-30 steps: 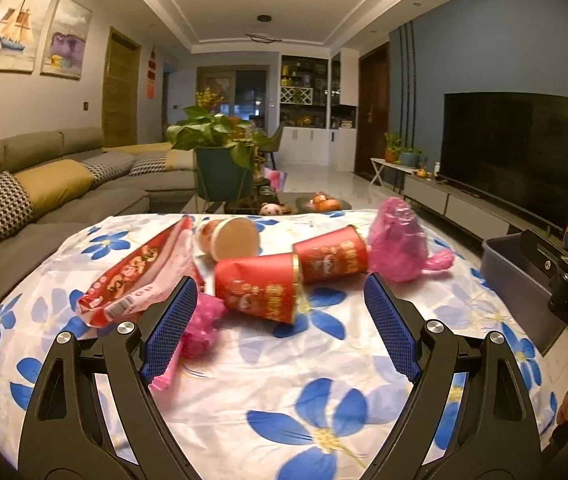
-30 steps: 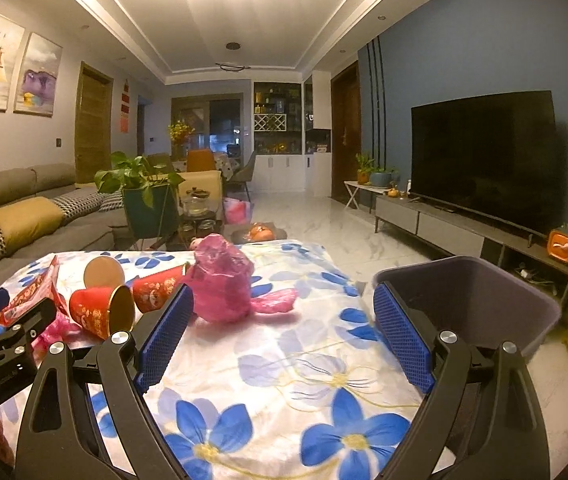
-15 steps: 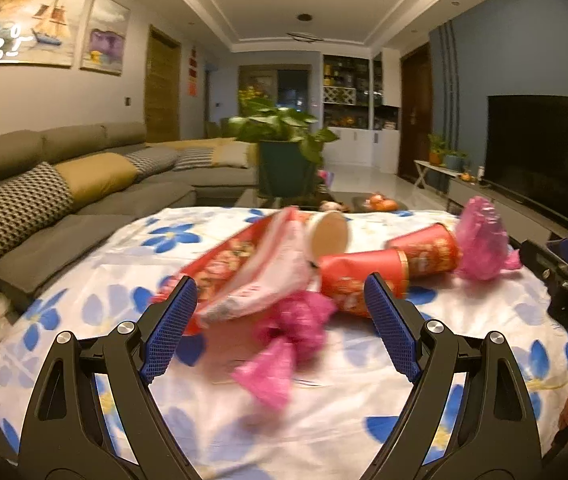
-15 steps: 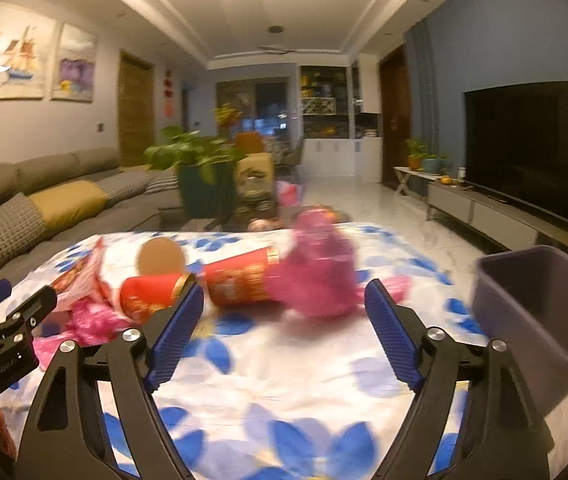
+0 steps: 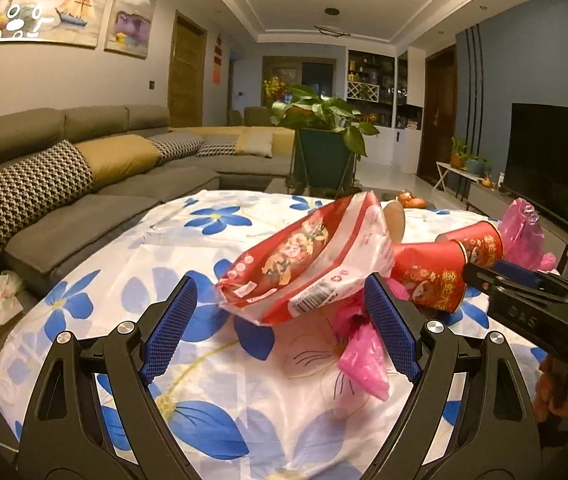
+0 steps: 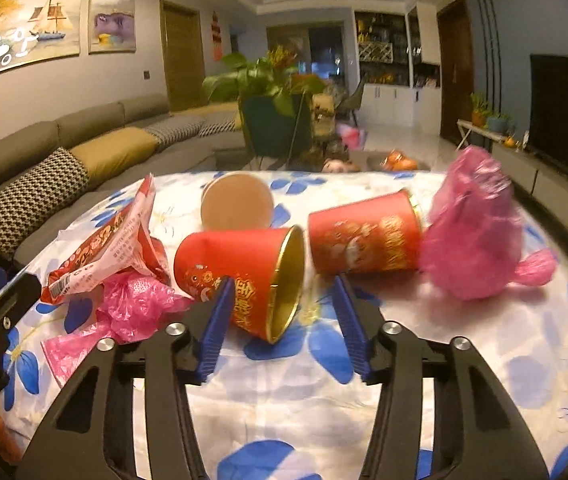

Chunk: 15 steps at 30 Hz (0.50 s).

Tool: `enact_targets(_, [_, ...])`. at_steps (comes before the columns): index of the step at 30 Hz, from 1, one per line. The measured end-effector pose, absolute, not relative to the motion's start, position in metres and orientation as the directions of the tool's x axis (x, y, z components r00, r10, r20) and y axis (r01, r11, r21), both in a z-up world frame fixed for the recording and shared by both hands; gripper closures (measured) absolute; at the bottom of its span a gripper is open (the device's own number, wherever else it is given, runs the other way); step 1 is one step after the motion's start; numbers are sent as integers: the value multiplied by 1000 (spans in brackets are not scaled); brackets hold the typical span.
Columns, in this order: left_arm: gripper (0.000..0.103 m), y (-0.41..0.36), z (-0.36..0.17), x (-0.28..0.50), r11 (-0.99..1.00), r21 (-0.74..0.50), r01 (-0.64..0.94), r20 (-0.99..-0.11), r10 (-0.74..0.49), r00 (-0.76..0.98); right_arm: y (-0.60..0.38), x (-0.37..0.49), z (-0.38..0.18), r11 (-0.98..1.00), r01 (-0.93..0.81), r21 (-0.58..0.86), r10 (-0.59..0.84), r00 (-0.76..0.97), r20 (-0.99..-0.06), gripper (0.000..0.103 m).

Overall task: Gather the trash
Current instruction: 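Grasp a red paper cup with the right tool while the left tool grasps the red-white wrapper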

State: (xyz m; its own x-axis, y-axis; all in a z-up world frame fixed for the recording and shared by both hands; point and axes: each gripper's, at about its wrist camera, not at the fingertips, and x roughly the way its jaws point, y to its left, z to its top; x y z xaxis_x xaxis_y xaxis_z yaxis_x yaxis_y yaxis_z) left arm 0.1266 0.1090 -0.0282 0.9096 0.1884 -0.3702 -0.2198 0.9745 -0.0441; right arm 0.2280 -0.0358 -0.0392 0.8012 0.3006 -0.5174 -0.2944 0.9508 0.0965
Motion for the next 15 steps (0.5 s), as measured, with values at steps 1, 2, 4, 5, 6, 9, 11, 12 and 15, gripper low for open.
enact_targets(1, [19, 109, -30, 128, 975, -41, -218, -373, 187, 909, -35, 230, -41, 948, -300, 104, 308, 793, -526, 61])
enact_targets(2, [19, 110, -30, 129, 976, -37, -217, -375, 187, 908, -34, 231, -42, 945, -307, 112, 317, 785, -533, 62])
enact_targets(4, [19, 111, -30, 130, 976, -33, -216, -376, 188, 908, -32, 234, -43, 936, -328, 127, 342, 768, -541, 67])
enact_targets(5, [19, 111, -30, 131, 976, -36, -214, -376, 186, 908, -31, 236, -43, 932, -338, 132, 353, 761, -544, 69])
enact_targets(6, [19, 113, -30, 132, 976, -43, -212, -377, 181, 909, -28, 236, -43, 926, -351, 139, 367, 752, -547, 72])
enact_targets(9, [19, 115, -31, 133, 977, -56, -204, -382, 168, 909, -26, 237, -44, 910, -382, 161, 404, 731, -550, 82])
enact_targets(11, [19, 117, -33, 134, 979, -65, -194, -390, 154, 908, -26, 235, -43, 902, -397, 168, 421, 724, -547, 90])
enact_targets(12, [19, 116, -34, 135, 980, -66, -188, -394, 147, 907, -26, 234, -42, 900, -402, 168, 425, 723, -544, 93])
enact_targets(15, [19, 116, -37, 136, 983, -73, -168, -408, 124, 904, -26, 226, -37, 887, -428, 174, 452, 724, -521, 98])
